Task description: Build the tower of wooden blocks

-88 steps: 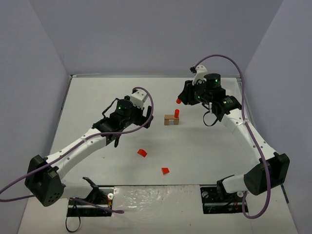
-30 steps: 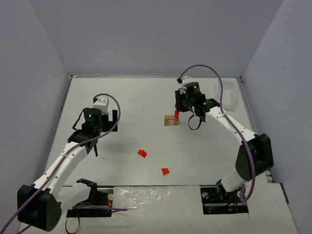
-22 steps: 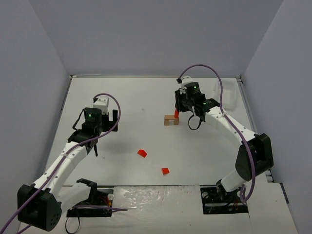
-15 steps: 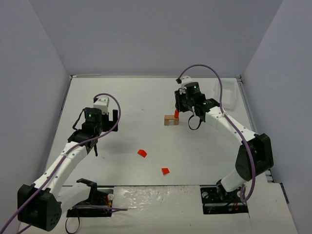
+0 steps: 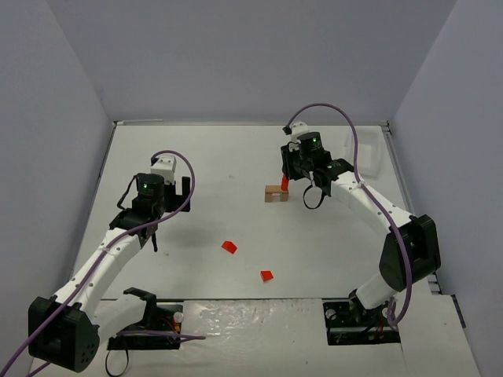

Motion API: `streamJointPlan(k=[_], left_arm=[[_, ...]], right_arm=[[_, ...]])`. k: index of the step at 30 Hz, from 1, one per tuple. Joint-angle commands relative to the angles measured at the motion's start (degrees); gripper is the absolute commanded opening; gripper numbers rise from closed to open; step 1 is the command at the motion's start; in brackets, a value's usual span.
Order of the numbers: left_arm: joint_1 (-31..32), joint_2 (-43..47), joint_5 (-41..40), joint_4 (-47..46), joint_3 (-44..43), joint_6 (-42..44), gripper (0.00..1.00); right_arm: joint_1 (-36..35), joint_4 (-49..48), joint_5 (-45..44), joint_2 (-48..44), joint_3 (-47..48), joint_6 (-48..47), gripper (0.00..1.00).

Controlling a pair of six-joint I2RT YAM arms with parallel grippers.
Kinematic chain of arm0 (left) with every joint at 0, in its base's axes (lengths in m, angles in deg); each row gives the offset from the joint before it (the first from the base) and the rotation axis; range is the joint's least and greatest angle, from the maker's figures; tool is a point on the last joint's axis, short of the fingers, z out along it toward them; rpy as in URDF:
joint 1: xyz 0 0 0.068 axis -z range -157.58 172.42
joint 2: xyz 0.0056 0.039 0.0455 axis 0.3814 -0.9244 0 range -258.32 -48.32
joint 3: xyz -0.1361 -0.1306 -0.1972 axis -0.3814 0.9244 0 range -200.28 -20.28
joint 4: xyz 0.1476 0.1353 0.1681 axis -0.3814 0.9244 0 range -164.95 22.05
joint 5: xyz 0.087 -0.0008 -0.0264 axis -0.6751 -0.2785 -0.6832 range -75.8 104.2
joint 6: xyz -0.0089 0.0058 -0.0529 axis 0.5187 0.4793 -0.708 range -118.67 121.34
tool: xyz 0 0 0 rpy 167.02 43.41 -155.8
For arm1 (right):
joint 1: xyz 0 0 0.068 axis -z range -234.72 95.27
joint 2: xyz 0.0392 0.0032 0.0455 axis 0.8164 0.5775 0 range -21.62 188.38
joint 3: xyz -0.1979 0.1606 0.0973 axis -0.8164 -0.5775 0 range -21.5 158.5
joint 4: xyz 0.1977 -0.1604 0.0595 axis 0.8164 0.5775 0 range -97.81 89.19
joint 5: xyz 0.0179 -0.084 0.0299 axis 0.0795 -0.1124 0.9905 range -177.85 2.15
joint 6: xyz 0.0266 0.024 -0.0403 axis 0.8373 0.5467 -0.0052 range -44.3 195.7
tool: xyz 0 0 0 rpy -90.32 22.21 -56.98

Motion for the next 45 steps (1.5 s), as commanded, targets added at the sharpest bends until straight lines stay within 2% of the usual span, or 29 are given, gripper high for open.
streamJointPlan(k=[1,45], left_arm=[[0.3,0.1,0.5,-3.4,-0.4,0.7,0.97],[0.4,-0.1,0.5,-3.2,-0.6,0.9,0.97]], right_arm=[[-0.1,-5.8,1.3,-0.2,-0.4,-1.4,0.00],[-0.3,-7.8,0.3,-1.1,-3.4,-2.3,0.00]])
